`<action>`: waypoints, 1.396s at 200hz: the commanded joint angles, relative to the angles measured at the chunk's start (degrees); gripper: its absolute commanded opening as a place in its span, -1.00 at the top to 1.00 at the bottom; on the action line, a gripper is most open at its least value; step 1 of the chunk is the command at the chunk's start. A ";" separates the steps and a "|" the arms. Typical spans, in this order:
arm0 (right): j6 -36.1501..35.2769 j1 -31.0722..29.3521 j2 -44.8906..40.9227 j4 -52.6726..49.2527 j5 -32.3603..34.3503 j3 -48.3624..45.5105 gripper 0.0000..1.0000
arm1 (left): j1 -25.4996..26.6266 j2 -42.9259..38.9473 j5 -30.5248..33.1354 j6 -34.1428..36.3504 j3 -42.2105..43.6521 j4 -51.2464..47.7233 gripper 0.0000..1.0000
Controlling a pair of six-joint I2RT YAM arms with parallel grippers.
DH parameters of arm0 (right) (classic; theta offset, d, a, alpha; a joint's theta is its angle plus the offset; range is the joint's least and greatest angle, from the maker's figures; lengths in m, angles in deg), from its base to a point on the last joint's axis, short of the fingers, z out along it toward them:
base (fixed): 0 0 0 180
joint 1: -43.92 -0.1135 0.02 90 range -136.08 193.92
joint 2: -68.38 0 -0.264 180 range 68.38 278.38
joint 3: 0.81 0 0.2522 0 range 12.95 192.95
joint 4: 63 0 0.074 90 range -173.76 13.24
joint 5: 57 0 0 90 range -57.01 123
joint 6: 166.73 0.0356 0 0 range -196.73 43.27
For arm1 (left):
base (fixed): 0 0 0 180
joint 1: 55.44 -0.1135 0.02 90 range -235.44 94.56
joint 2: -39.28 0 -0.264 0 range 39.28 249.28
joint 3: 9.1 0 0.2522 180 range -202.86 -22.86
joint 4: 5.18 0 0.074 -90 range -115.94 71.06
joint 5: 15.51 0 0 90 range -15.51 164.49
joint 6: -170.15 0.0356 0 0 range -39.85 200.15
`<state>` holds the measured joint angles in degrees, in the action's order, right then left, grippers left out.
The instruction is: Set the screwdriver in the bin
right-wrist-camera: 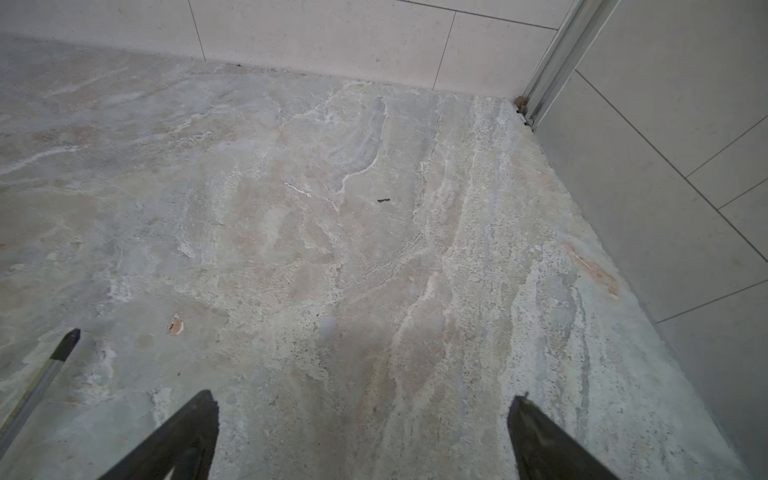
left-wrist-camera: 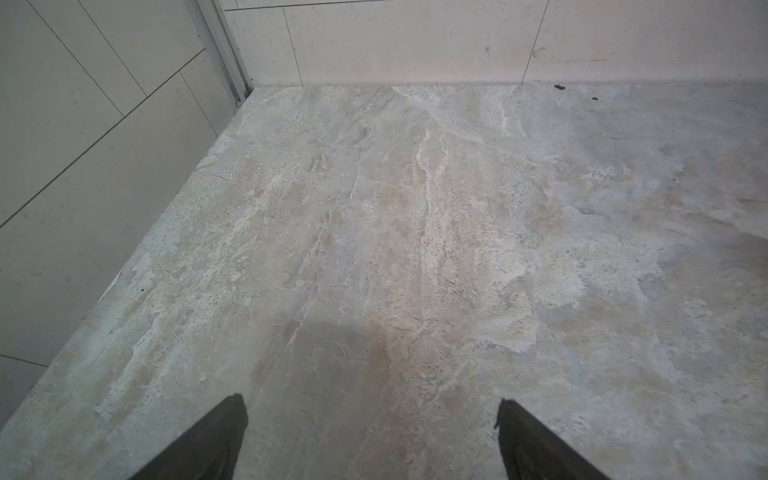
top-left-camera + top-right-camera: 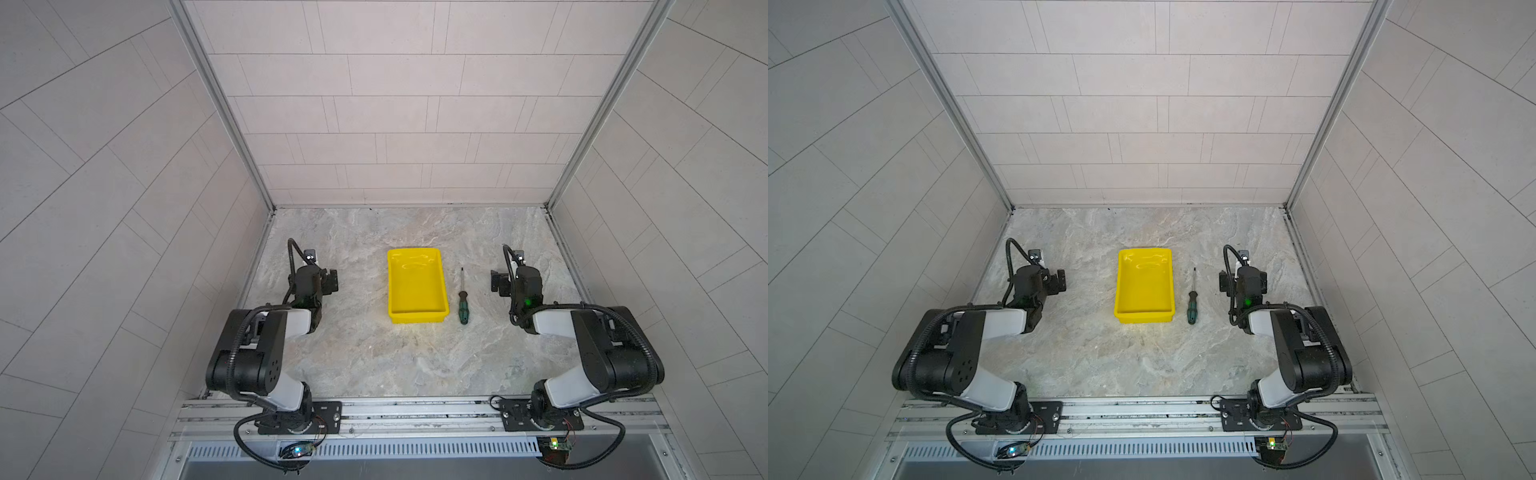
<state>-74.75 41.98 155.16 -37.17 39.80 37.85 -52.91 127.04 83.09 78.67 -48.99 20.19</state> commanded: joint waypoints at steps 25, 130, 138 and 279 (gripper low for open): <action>0.38 -0.18 -0.34 0.31 0.79 0.67 -0.99 | -0.24 0.31 -0.45 0.07 -1.03 0.06 -0.99; 0.31 -0.09 -0.34 0.31 0.64 0.61 -0.99 | -0.20 0.11 -0.30 0.10 -0.76 0.24 -0.99; 0.31 -0.09 -0.30 0.31 0.61 0.65 -0.99 | -0.24 0.06 -0.25 0.07 -0.76 0.26 -1.00; 0.32 -0.18 -0.17 0.13 0.75 0.76 -0.99 | 2.68 -12.18 5.89 -7.65 -18.96 -32.67 -0.99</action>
<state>-74.73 41.98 155.16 -37.17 39.80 37.85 -52.15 123.28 86.22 75.44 -63.35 -1.97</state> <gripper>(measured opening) 0.995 0.996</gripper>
